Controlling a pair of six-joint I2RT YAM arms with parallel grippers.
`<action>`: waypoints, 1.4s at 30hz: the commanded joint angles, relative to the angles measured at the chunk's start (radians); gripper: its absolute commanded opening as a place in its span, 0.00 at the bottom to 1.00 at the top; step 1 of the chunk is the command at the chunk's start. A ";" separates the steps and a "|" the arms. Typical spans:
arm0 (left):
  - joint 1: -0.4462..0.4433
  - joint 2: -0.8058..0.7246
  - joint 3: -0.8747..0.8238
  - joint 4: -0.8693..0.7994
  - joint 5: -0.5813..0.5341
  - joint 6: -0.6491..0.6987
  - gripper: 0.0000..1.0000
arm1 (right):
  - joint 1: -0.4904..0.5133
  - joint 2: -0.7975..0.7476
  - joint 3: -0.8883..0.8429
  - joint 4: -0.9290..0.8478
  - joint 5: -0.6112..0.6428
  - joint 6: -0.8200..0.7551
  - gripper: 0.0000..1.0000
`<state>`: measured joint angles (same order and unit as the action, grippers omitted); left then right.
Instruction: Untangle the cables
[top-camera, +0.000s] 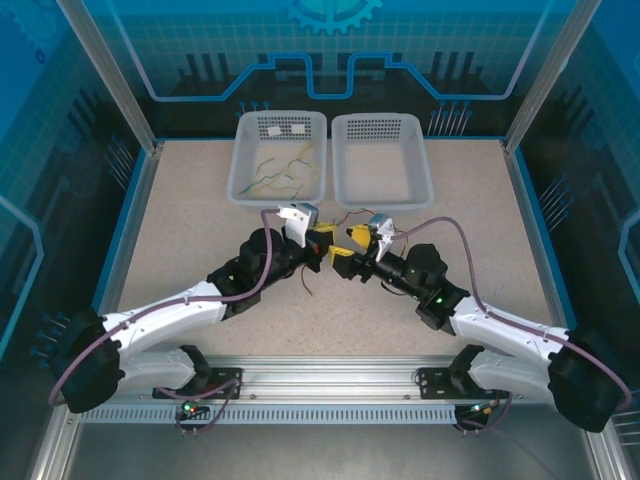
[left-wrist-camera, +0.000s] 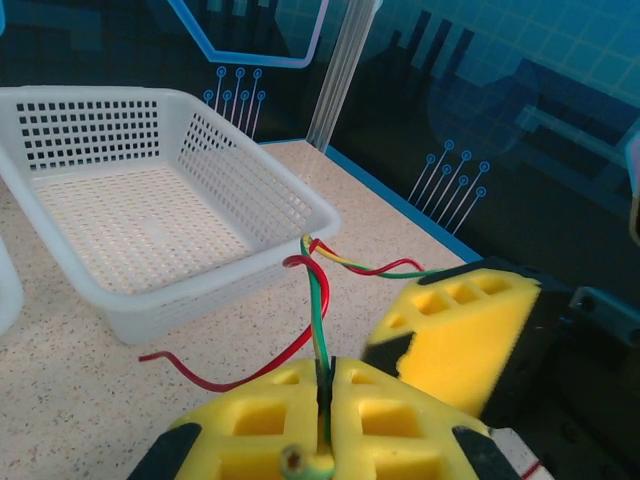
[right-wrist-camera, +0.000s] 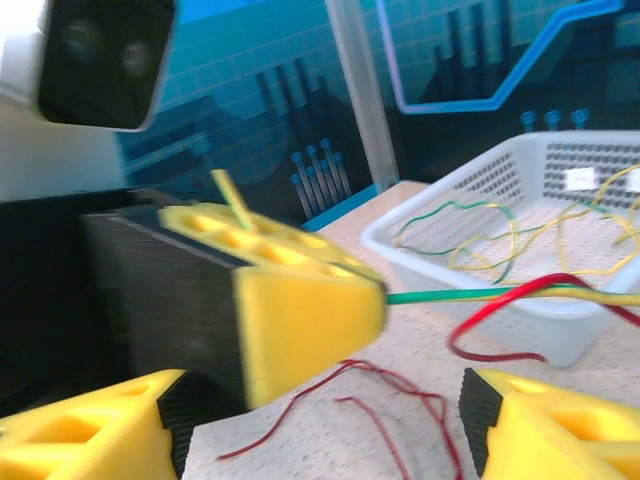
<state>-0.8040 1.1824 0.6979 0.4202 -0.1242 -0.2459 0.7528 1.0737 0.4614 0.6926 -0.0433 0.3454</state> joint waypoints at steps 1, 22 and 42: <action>-0.005 -0.041 0.022 0.020 0.042 -0.049 0.00 | 0.019 0.049 0.007 0.127 0.187 -0.068 0.77; -0.005 -0.183 -0.023 -0.013 0.042 -0.042 0.00 | -0.006 -0.002 0.070 -0.051 0.449 -0.141 0.53; 0.058 -0.290 -0.041 -0.158 -0.099 0.029 0.00 | -0.286 -0.498 0.017 -0.440 -0.079 -0.145 0.78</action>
<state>-0.7570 0.9070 0.6495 0.2836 -0.1909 -0.2440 0.5156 0.6048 0.5022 0.2604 -0.0078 0.1837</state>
